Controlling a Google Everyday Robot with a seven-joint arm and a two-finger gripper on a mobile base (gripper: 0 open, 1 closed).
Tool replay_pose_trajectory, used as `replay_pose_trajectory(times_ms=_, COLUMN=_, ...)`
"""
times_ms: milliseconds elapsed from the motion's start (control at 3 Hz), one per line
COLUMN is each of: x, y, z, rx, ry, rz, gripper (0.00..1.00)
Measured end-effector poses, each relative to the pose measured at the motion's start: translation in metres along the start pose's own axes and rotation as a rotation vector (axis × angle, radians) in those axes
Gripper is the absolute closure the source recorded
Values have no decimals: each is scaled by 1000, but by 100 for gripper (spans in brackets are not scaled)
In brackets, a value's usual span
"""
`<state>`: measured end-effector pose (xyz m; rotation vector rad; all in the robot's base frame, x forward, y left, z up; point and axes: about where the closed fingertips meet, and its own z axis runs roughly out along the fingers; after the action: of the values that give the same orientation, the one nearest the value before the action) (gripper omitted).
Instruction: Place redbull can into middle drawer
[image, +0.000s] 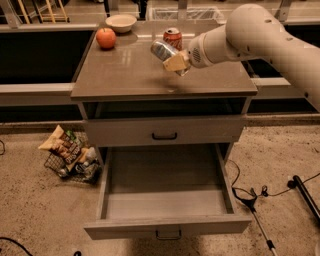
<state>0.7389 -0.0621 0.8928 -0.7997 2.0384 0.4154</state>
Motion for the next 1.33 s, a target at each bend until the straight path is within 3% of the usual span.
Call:
replay_pose_trajectory(times_ms=333, x=-4, y=10, z=-1, rx=-25, ry=-18, rz=-50, gripper=100)
replay_pose_trajectory(times_ms=667, x=-3, y=9, z=0, rx=-24, ry=-16, rz=-49, gripper=100)
replay_pose_trajectory(times_ms=1000, x=5, y=29, z=1, rx=-70, ry=-7, rz=-104, gripper=100)
replay_pose_trajectory(times_ms=1333, x=27, y=71, z=-6, rx=-160, ry=2, rz=-181, gripper=100)
